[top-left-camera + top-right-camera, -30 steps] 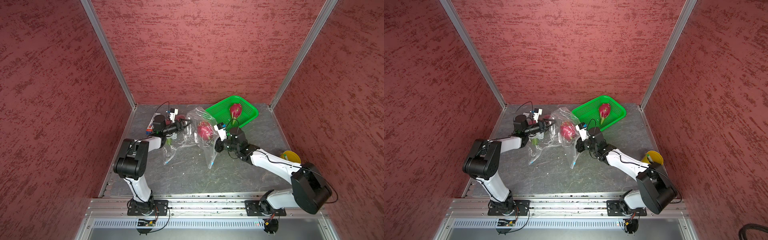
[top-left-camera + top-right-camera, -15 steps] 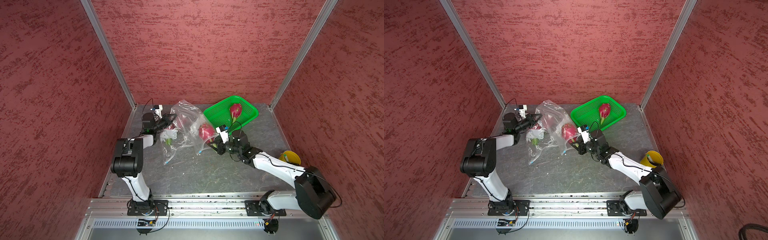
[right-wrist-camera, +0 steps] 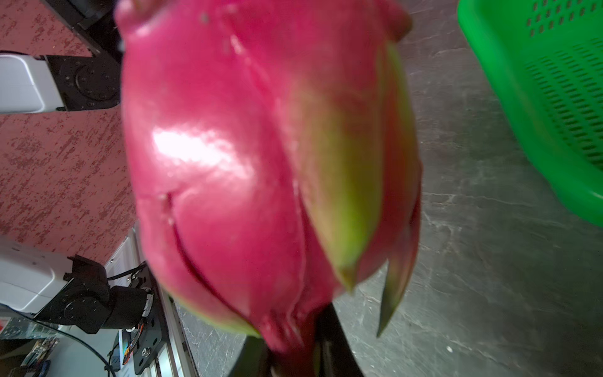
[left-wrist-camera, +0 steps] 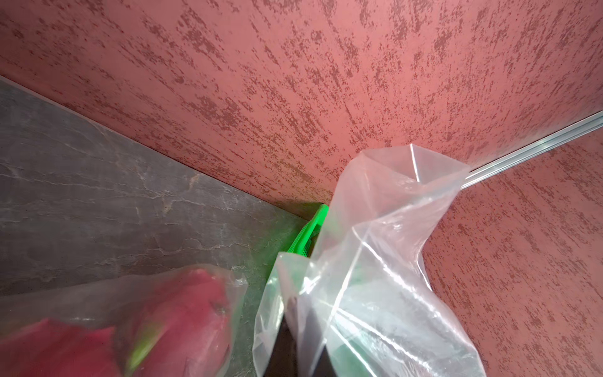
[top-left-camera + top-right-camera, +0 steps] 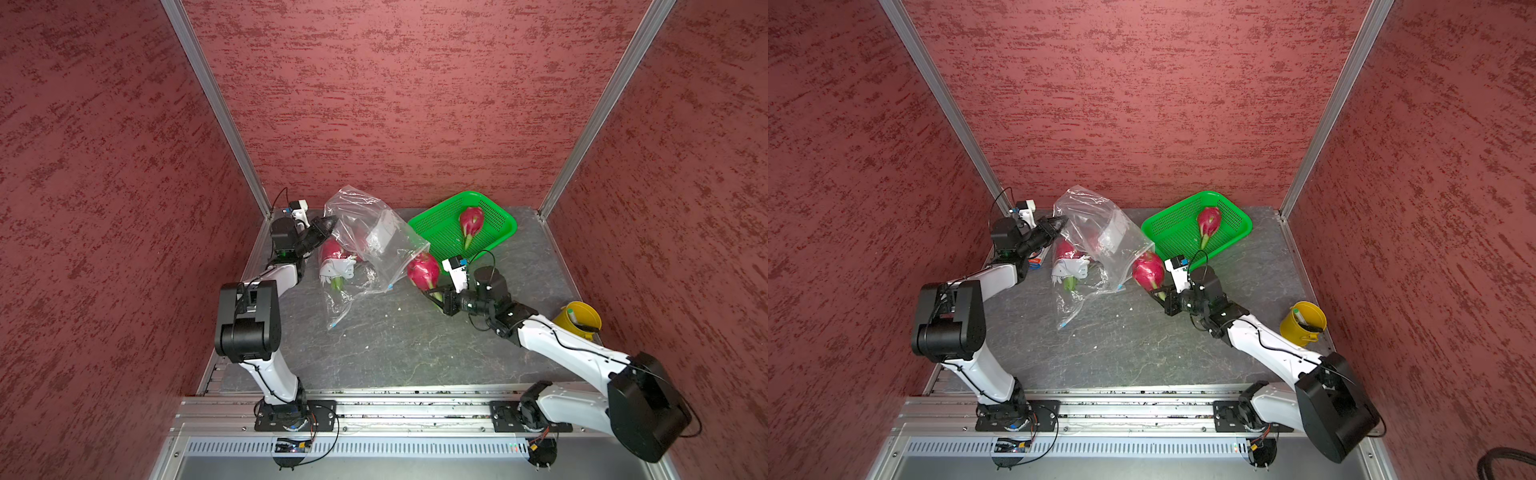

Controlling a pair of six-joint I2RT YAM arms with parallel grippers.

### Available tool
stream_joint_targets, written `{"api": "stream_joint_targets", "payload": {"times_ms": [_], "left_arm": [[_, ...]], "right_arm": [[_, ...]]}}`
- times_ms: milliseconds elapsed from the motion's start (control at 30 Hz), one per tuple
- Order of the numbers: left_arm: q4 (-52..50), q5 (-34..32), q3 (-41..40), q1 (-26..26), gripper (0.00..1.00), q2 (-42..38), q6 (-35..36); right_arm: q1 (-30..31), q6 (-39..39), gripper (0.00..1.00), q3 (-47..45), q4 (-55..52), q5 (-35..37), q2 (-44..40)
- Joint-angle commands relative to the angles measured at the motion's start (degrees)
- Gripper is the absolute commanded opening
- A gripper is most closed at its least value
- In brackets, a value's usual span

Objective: Open the zip-top bag and take out the dragon fruit
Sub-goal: Pick up the dragon fruit from the zipper food storage bag, then place the dragon fruit in the basket.

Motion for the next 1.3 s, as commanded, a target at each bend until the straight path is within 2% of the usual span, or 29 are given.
{"api": "stream_joint_targets", "payload": {"times_ms": [0,300,567,900,1067,1267], "left_arm": [[-2.23,-2.23,-1.99,0.26,0.00,-2.17,2.39],[-6.19,-4.37,-7.97,0.82,0.00,-6.69,4.98],[-8.67,-3.05,-13.13,1.51,0.00,-13.09,5.58],[-18.73,-1.21,-16.73,-2.82,0.00,-20.82,8.42],[-21.37,-1.21,-17.76,-3.59,0.00,-23.79,9.51],[-22.61,-1.80,-18.17,-3.52,0.00,-24.76,10.67]], "right_arm": [[-2.57,-1.48,0.01,0.09,-1.50,1.77,-1.96],[-9.82,-8.37,0.01,6.69,-4.89,4.91,1.60],[-14.98,-14.45,0.01,17.74,-5.85,12.00,12.78],[-16.55,-10.78,0.04,37.22,-7.14,18.63,36.83],[-16.55,-7.36,0.06,45.76,-10.38,23.20,45.75],[-16.82,-4.67,0.09,52.33,-12.87,24.35,53.80]]}}
